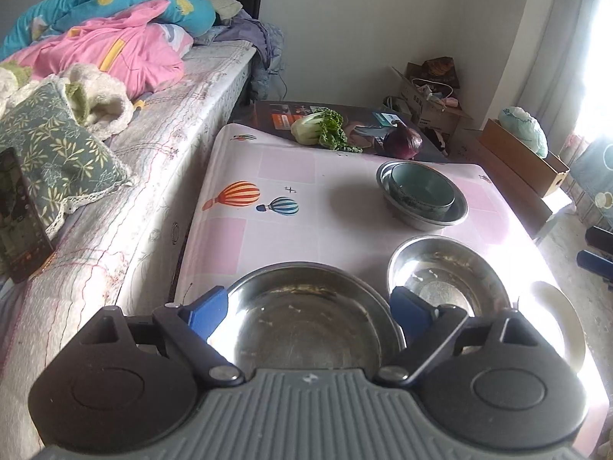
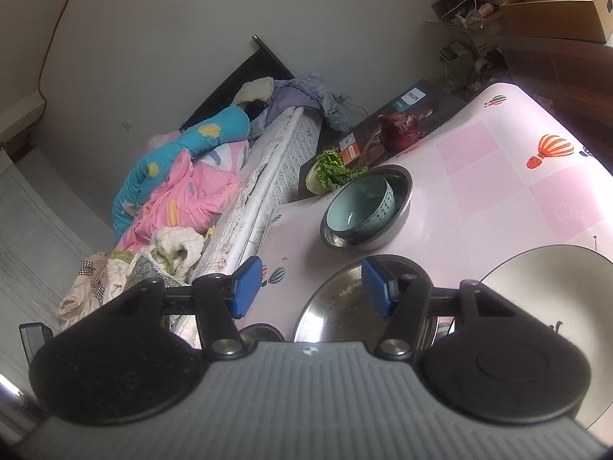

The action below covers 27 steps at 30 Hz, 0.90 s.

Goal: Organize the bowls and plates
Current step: 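Move both grippers back toward the large steel basins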

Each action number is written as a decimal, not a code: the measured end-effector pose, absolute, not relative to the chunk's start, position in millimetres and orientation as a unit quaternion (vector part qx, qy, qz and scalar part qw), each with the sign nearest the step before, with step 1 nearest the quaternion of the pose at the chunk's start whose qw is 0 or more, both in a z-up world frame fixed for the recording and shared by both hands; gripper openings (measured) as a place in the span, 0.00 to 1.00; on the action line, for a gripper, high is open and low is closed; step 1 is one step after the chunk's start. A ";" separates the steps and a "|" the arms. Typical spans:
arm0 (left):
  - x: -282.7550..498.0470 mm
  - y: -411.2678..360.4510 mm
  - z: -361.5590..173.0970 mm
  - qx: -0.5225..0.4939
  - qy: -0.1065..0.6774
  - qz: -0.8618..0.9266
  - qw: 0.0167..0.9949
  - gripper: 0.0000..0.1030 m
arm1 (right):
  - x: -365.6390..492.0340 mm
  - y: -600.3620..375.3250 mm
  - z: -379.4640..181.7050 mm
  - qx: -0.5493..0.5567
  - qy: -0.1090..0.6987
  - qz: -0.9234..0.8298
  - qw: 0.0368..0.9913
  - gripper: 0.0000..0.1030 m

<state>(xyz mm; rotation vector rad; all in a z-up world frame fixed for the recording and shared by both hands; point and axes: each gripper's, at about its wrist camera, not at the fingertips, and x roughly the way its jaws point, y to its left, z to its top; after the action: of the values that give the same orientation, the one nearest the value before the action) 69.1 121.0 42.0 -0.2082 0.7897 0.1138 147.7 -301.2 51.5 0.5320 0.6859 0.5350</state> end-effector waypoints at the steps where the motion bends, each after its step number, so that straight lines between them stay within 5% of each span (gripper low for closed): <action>1: 62.3 123.7 38.9 -0.107 0.381 0.060 0.916 0.90 | 141.7 -293.7 50.3 0.245 0.328 0.259 0.875 0.56; 27: 13.2 155.2 -49.8 -0.131 0.362 0.090 0.919 0.90 | 89.8 -145.5 -53.6 0.204 0.450 0.275 0.824 0.56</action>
<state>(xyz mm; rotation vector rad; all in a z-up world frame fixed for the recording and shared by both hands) 13.2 155.2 -49.8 -0.2688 0.7435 0.1855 89.8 -145.5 -53.6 0.4340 0.9577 0.5851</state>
